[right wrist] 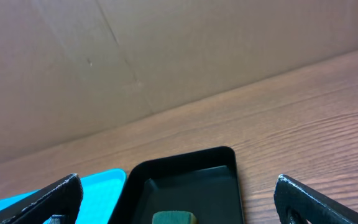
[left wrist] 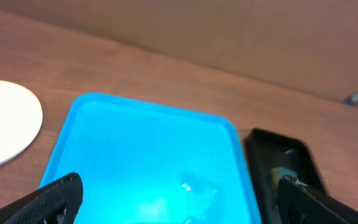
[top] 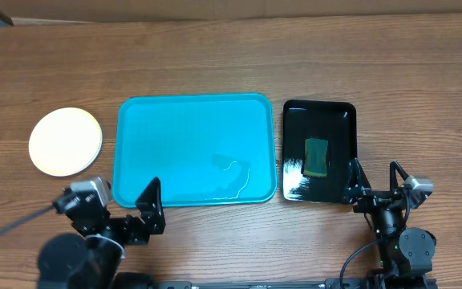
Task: Clean dirty plates on tray and stack at the side
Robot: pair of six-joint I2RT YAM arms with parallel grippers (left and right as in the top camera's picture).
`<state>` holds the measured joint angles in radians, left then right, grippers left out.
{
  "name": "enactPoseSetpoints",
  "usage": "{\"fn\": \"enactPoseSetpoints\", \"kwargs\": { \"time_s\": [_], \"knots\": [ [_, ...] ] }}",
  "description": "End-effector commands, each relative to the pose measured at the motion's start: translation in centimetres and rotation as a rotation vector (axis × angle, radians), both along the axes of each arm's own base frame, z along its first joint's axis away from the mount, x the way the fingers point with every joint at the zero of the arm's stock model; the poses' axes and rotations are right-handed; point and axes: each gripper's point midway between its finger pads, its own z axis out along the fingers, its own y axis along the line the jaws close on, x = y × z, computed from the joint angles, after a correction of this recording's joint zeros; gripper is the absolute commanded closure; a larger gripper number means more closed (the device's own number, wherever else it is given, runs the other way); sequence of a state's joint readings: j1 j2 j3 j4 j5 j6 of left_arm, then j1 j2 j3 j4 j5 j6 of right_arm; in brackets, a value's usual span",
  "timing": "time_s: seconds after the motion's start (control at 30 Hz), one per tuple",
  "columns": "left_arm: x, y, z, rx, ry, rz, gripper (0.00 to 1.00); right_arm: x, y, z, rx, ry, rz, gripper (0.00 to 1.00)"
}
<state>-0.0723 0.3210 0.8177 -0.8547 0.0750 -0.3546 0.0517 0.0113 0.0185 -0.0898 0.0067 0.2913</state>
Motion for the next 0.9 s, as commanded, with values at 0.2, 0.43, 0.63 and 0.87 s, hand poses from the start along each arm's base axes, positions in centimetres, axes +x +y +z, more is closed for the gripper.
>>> {"fn": "enactPoseSetpoints", "kwargs": {
  "time_s": [0.2, 0.43, 0.63, 0.87],
  "knots": [
    [1.0, 0.3, 0.9, -0.007, -0.418, 0.012, 0.00, 0.0, -0.1, -0.2, -0.004, -0.004, -0.005, 0.00],
    [1.6, 0.9, 5.7, -0.022, -0.788, 0.053, 0.00, 0.0, -0.1, -0.2, -0.004, -0.004, -0.004, 0.00],
    [3.6, 1.6, 1.2, -0.020, -0.737, 0.093, 0.00, 0.0, -0.1, -0.2, -0.004, -0.004, -0.005, 0.00],
    [5.4, 1.8, -4.5, -0.009, -0.609, 0.112, 0.00, 0.0, -0.1, -0.2, -0.004, -0.004, -0.005, 0.00]
  ]
}}
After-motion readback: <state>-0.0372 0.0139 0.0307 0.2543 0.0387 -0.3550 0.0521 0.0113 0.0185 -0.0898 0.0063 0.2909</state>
